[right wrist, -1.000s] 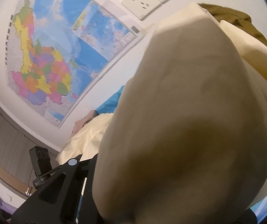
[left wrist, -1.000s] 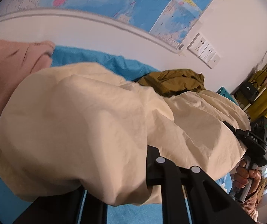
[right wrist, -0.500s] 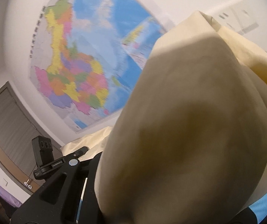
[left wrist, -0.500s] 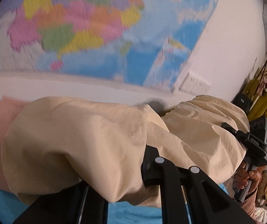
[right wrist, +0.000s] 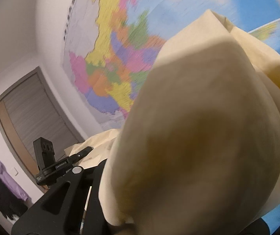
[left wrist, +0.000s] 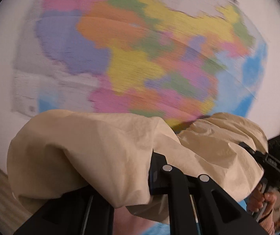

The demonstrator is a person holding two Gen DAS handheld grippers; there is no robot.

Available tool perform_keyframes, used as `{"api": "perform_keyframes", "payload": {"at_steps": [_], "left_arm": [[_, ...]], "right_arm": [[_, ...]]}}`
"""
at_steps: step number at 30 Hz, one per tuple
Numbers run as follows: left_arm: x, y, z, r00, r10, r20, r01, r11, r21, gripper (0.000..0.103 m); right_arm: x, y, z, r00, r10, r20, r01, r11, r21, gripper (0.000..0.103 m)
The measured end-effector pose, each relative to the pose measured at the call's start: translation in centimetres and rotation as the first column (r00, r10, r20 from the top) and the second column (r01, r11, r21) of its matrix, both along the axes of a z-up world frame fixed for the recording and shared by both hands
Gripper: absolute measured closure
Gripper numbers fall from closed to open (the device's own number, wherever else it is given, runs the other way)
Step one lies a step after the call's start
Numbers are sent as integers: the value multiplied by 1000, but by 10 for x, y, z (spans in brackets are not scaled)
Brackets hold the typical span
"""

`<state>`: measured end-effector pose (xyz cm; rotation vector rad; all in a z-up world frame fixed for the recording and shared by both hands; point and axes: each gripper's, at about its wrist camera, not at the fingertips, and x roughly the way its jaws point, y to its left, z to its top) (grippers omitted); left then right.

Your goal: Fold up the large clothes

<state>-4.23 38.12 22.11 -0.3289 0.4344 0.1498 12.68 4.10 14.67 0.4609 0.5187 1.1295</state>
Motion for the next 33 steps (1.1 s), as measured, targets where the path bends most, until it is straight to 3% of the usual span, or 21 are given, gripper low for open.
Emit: {"api": "perform_keyframes", "payload": {"at_steps": [5, 9, 11, 15, 17, 20, 24, 28, 30, 31, 33], "left_arm": [[4, 72, -9, 992, 128, 19, -128, 992, 17, 94], [-4, 125, -39, 979, 199, 40, -200, 980, 11, 94], [-11, 146, -70, 973, 230, 0, -230, 973, 9, 94], [-27, 189, -164, 947, 268, -174, -286, 954, -86, 93], [-41, 199, -198, 936, 283, -210, -315, 939, -135, 89], [-50, 201, -213, 934, 278, -223, -317, 934, -164, 87], [-51, 194, -208, 931, 274, -242, -311, 941, -132, 84], [-47, 187, -203, 922, 273, -273, -308, 947, -95, 82], [-46, 186, -203, 916, 282, -286, -317, 945, -81, 82], [-45, 185, -205, 914, 284, -290, -319, 944, -80, 81], [-44, 188, -206, 910, 286, -299, -329, 939, -103, 81]], "right_arm": [[3, 68, -13, 996, 84, 5, -84, 996, 19, 89], [-6, 124, -50, 986, 164, -2, -164, 986, -36, 89], [-8, 144, -79, 978, 204, -54, -207, 975, -75, 89], [-17, 173, -160, 937, 269, -223, -311, 932, -185, 87], [-24, 172, -180, 926, 282, -252, -335, 921, -200, 81], [-37, 160, -189, 919, 303, -254, -361, 905, -227, 69], [-45, 134, -192, 899, 321, -297, -397, 885, -242, 55], [-52, 102, -200, 891, 299, -341, -393, 885, -251, 48], [-55, 84, -202, 899, 269, -346, -366, 894, -258, 22], [-57, 71, -200, 912, 241, -332, -337, 903, -268, 17], [-57, 48, -197, 921, 217, -324, -307, 916, -258, 17]]}}
